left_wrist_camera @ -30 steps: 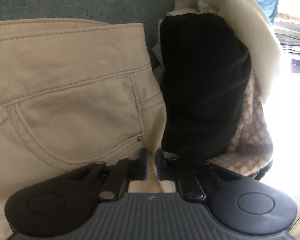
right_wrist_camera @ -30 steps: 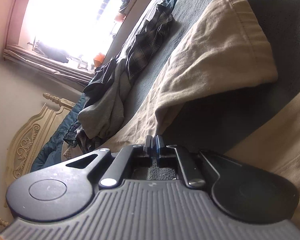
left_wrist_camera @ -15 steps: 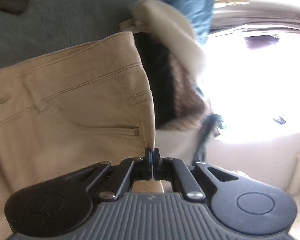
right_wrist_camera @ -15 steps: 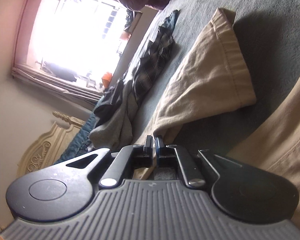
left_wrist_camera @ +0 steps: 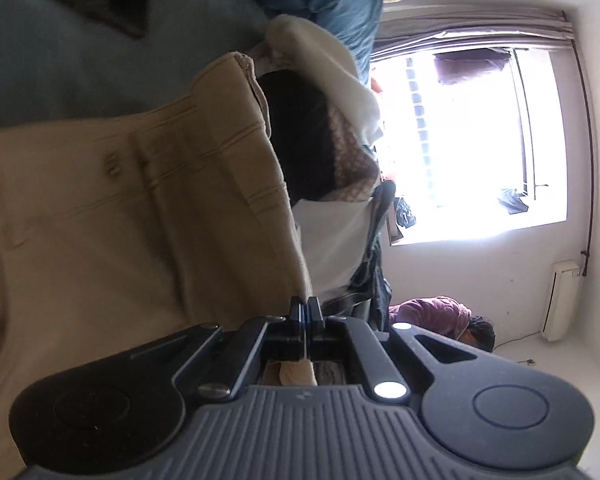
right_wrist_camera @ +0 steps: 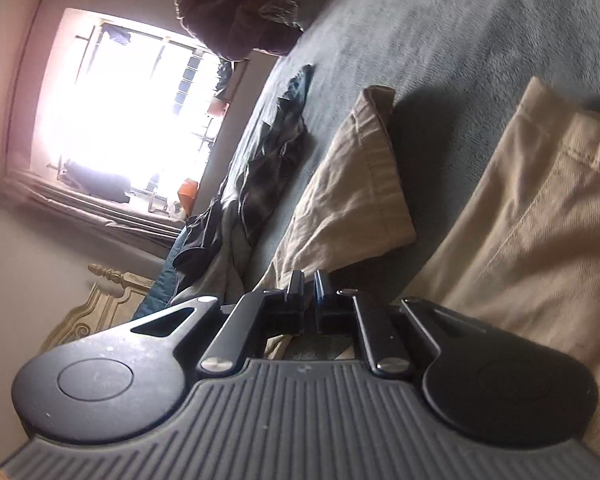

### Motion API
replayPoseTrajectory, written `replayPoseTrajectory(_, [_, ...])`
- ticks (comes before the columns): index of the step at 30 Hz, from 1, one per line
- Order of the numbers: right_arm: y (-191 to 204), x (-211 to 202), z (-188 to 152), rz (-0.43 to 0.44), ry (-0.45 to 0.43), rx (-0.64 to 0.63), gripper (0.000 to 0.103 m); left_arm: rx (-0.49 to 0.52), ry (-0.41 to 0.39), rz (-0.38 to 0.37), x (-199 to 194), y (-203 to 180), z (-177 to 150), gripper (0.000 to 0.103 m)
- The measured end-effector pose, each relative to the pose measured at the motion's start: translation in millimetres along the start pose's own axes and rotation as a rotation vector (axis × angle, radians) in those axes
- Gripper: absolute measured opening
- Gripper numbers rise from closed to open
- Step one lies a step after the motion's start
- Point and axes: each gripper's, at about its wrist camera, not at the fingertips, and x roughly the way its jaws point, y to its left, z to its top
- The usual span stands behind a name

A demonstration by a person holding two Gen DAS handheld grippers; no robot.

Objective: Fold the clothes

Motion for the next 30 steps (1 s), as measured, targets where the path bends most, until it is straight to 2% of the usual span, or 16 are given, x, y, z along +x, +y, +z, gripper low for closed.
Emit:
replayPoseTrajectory(2, [-3, 10, 0, -0.01, 0.015, 0.059, 0.028, -0.024, 0.001, -0.009, 0, 11, -2, 0.001])
replayPoseTrajectory(3, [-4, 16, -1, -0.011, 0.024, 0.085, 0.048, -0.037, 0.001, -0.015, 1, 16, -3, 0.001])
replayPoseTrajectory(4, [-6, 22, -2, -0.011, 0.032, 0.111, 0.056, -0.043, -0.002, -0.016, 0, 19, -3, 0.001])
replayPoseTrajectory(10, [-1, 62, -4, -0.002, 0.012, 0.16, 0.056, -0.061, -0.013, -0.031, -6, 26, -3, 0.001])
replayPoseTrajectory(11, [1, 67, -3, 0.002, 0.003, 0.154, 0.054, -0.064, -0.015, -0.032, -6, 27, -3, 0.001])
replayPoseTrajectory(12, [3, 72, -2, 0.005, -0.006, 0.147, 0.043, -0.067, -0.016, -0.033, -7, 28, -3, 0.001])
replayPoseTrajectory(13, [6, 74, -2, -0.002, -0.022, 0.137, 0.022, -0.071, -0.016, -0.033, -7, 28, -3, 0.001])
replayPoseTrajectory(14, [7, 74, -1, 0.005, -0.032, 0.142, 0.011, -0.069, -0.015, -0.035, -12, 28, -4, 0.001])
replayPoseTrajectory(15, [9, 74, -1, 0.011, -0.042, 0.146, 0.005, -0.066, -0.015, -0.037, -17, 28, -4, 0.001])
replayPoseTrajectory(20, [41, 47, 9, 0.046, -0.104, 0.056, 0.003, -0.062, -0.032, -0.069, -18, 26, 3, 0.001])
replayPoseTrajectory(25, [70, 0, 28, 0.117, -0.185, -0.005, 0.003, -0.068, -0.04, -0.116, -32, 23, -6, 0.001])
replayPoseTrajectory(30, [57, -49, 24, 0.141, -0.191, -0.015, 0.003, -0.091, -0.017, -0.123, -58, 28, -15, 0.001])
